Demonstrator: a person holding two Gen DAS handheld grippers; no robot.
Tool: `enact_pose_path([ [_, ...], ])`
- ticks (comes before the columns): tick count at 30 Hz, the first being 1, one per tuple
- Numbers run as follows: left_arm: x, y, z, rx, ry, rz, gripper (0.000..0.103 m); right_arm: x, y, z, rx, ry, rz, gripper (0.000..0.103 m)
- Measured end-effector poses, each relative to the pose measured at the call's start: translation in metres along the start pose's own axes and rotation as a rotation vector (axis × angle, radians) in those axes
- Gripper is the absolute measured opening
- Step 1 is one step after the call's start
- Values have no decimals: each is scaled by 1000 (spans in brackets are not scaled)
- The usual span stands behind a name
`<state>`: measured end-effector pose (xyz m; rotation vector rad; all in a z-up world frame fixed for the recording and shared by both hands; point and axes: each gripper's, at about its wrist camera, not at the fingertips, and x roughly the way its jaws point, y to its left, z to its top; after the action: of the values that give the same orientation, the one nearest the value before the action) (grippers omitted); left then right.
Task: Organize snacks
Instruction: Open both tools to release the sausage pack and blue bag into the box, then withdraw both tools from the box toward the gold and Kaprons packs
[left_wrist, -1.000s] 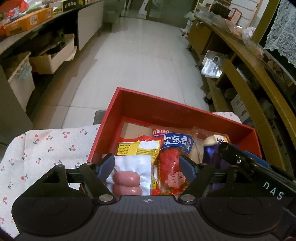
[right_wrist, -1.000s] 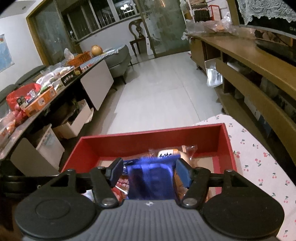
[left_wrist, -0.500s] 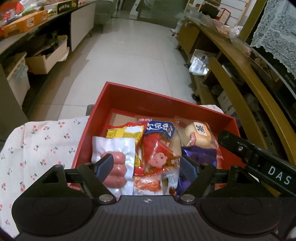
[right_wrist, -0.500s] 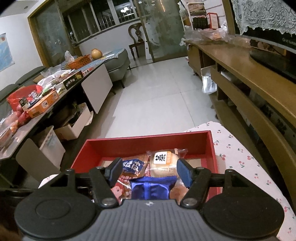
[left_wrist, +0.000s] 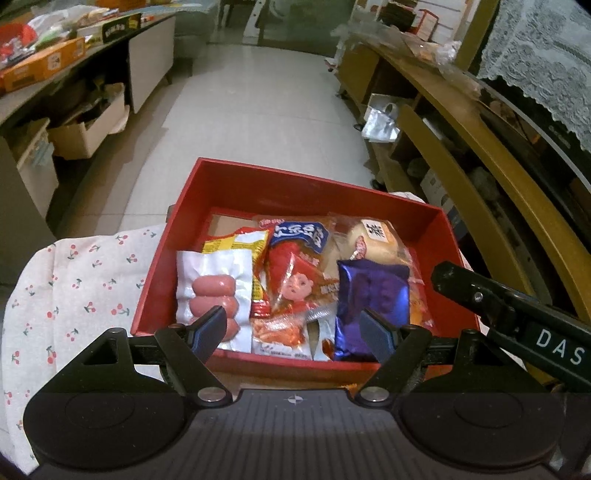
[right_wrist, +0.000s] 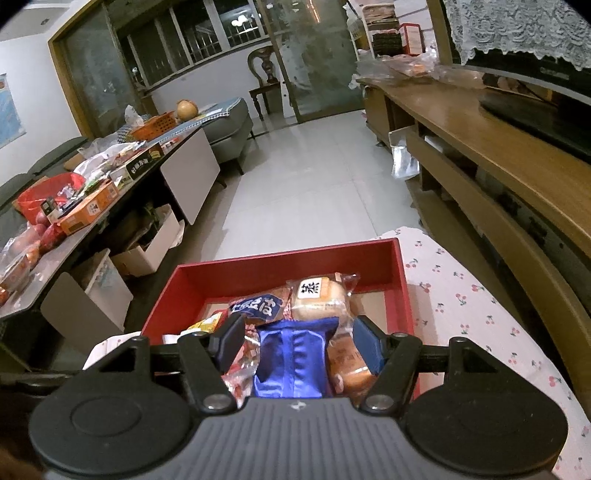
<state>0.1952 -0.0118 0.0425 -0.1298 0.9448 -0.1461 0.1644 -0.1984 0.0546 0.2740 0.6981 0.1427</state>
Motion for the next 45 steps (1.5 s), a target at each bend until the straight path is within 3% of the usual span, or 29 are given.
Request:
enact_pose_path([
  [24, 2, -38, -50, 136, 76, 1, 85, -34, -30, -40, -44, 77, -64, 79],
  [45, 49, -38, -70, 19, 217, 7, 85, -23, -63, -73, -109, 267, -82, 79],
])
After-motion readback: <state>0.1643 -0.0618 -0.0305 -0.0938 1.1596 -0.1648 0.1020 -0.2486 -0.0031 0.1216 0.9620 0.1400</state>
